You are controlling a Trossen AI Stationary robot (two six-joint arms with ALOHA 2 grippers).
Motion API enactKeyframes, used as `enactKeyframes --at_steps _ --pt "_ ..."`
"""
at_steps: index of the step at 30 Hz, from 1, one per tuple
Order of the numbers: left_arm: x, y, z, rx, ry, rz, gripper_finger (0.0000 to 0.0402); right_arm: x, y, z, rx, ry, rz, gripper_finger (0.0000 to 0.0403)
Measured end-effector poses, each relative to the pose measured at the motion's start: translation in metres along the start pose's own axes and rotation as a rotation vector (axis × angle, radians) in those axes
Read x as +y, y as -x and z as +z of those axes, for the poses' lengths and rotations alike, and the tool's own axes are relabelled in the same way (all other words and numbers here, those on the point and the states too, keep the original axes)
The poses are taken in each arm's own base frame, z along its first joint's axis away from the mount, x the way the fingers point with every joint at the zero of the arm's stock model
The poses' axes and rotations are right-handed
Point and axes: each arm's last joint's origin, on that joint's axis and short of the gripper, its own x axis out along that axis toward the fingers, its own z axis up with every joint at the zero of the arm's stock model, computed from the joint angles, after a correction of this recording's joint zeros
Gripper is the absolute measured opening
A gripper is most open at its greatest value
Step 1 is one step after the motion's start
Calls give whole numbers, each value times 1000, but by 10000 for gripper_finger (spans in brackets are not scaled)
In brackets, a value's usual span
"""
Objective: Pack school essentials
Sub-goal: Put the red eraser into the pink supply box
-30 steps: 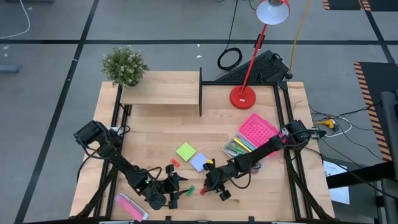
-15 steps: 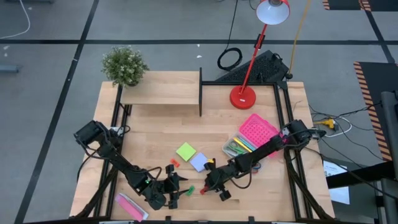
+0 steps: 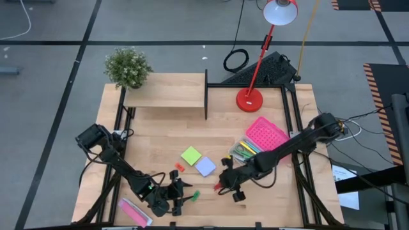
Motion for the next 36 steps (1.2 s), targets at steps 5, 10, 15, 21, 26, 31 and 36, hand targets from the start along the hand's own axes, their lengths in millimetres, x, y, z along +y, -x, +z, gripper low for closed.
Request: enactKeyframes --at_steps 5,10,15,21,26,31,36 --pt "-1 0 0 -4 4 -4 214 -3 36 -2 41 -50 -147 91" --pt "-1 0 1 -13 4 -9 214 -5 68 -9 75 -125 -278 91" --pt "-1 0 1 -13 -1 -9 214 -13 83 -34 50 -210 -364 91" --pt "-1 0 2 -15 3 -10 214 -32 83 -73 -51 -381 -438 91" --pt "-1 0 2 -19 7 -11 214 -50 73 -103 -44 -476 -483 91" --pt "0 -1 3 -23 7 2 214 -61 69 -121 -6 -541 -535 91" --pt "2 -3 4 -23 11 8 214 -63 67 -119 -28 -557 -537 91"
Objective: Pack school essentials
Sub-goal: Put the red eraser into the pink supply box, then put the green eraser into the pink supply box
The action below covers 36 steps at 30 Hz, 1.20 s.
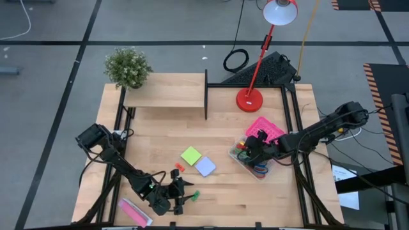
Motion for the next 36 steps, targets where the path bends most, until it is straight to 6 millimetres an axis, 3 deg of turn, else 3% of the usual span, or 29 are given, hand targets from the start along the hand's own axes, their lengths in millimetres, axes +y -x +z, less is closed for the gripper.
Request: enactKeyframes --at_steps 18,30,36 --pt "-2 1 0 -5 0 -14 214 3 -19 -4 9 -143 -55 94" --pt "-2 1 0 -4 7 -16 214 2 -19 -4 10 -169 -63 168" --pt "-2 1 0 -3 1 -16 214 2 -12 0 -12 -178 -34 175"
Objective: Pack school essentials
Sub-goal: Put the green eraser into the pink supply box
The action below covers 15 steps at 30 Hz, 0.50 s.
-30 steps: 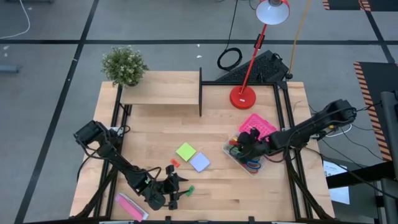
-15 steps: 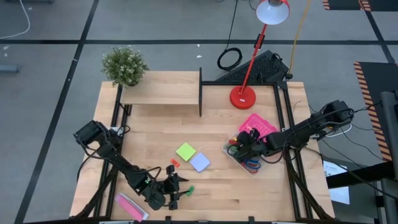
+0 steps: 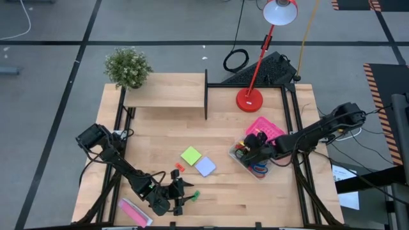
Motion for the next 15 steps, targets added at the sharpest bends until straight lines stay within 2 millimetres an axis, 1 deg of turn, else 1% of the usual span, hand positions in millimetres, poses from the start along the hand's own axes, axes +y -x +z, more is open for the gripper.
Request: enactKeyframes --at_steps 4,7,9,12,15 --pt "0 0 0 3 49 1 214 2 12 4 -29 -7 55 172" --pt "-3 -3 -7 8 68 -5 214 5 22 4 -49 10 105 172" --pt "-9 -3 -13 16 61 -18 214 7 30 4 -65 19 147 172" --pt "-23 -7 -11 19 82 -24 214 11 41 3 -87 39 206 172" --pt "-33 -15 -10 57 85 19 214 12 51 3 -110 48 256 172"
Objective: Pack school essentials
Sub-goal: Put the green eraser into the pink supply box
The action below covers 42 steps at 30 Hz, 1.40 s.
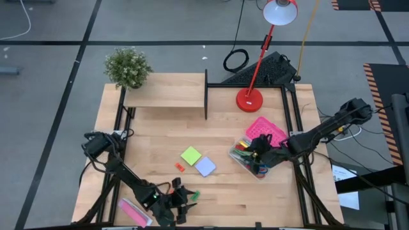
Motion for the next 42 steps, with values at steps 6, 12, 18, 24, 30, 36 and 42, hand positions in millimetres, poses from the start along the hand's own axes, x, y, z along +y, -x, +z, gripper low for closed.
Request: enactKeyframes --at_steps 6,12,18,24,30,36,42 --pt "-11 -11 3 105 -15 159 214 5 8 3 -58 21 45 171" --pt "-19 -17 5 111 57 190 214 9 10 2 -63 30 71 171" --pt "-17 -22 -3 139 81 199 214 9 10 2 -62 31 74 171" --pt "-12 -31 -14 164 77 237 214 9 10 2 -63 50 75 171" --pt "-10 -32 -18 174 61 253 212 12 11 4 -88 55 98 171" --pt "-10 -28 -24 220 18 265 160 13 11 6 -103 70 110 171" --pt "-9 -28 -24 242 -41 253 96 13 11 5 -102 75 107 171"
